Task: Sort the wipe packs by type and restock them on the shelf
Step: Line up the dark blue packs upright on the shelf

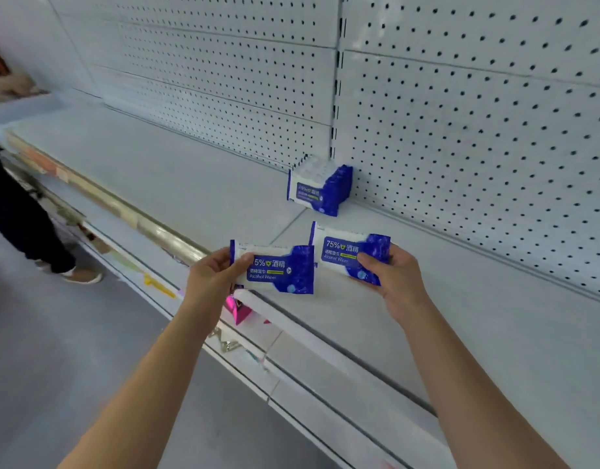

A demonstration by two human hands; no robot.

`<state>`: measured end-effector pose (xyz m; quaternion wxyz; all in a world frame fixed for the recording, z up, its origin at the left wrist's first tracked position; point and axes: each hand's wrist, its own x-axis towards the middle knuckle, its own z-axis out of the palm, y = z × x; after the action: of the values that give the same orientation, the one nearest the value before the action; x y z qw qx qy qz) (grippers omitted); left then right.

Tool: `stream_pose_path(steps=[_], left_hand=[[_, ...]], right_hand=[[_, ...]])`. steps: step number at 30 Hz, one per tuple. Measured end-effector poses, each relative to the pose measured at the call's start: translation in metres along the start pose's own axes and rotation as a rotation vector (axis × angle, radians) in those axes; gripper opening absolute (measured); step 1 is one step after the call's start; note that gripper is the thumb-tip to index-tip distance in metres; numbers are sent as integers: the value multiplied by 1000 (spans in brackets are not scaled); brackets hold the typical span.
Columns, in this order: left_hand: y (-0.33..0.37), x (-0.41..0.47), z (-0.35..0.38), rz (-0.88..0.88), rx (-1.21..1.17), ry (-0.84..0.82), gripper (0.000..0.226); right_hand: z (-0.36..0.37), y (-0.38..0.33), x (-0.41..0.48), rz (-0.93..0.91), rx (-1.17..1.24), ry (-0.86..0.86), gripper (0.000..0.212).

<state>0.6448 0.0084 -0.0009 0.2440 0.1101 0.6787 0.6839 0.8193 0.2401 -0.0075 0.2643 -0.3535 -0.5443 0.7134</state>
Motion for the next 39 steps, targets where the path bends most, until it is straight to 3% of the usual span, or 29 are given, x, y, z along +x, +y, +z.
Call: stream_pose_path(steps=[5, 15, 20, 26, 30, 34, 36, 39], left_hand=[[10, 83, -8, 9, 13, -87, 43], [22, 215, -10, -7, 127, -450, 38], [17, 249, -1, -31, 142, -583, 31], [10, 269, 28, 46, 133, -522, 28], [7, 274, 46, 149, 123, -435, 32], [3, 270, 60, 132, 111, -372, 38], [0, 264, 65, 108, 63, -382, 40], [-1, 260, 76, 111, 86, -449, 58]], right_hand=[[45, 0, 61, -33, -38, 48, 28], [127, 19, 125, -137, -172, 348, 19], [146, 20, 143, -239, -353, 519, 28], [148, 23, 160, -337, -550, 626, 49], [142, 24, 161, -359, -414, 619, 51], [141, 20, 151, -329, -43, 558, 37], [143, 20, 152, -270, 49, 456, 51], [152, 20, 156, -243, -135, 328, 87]])
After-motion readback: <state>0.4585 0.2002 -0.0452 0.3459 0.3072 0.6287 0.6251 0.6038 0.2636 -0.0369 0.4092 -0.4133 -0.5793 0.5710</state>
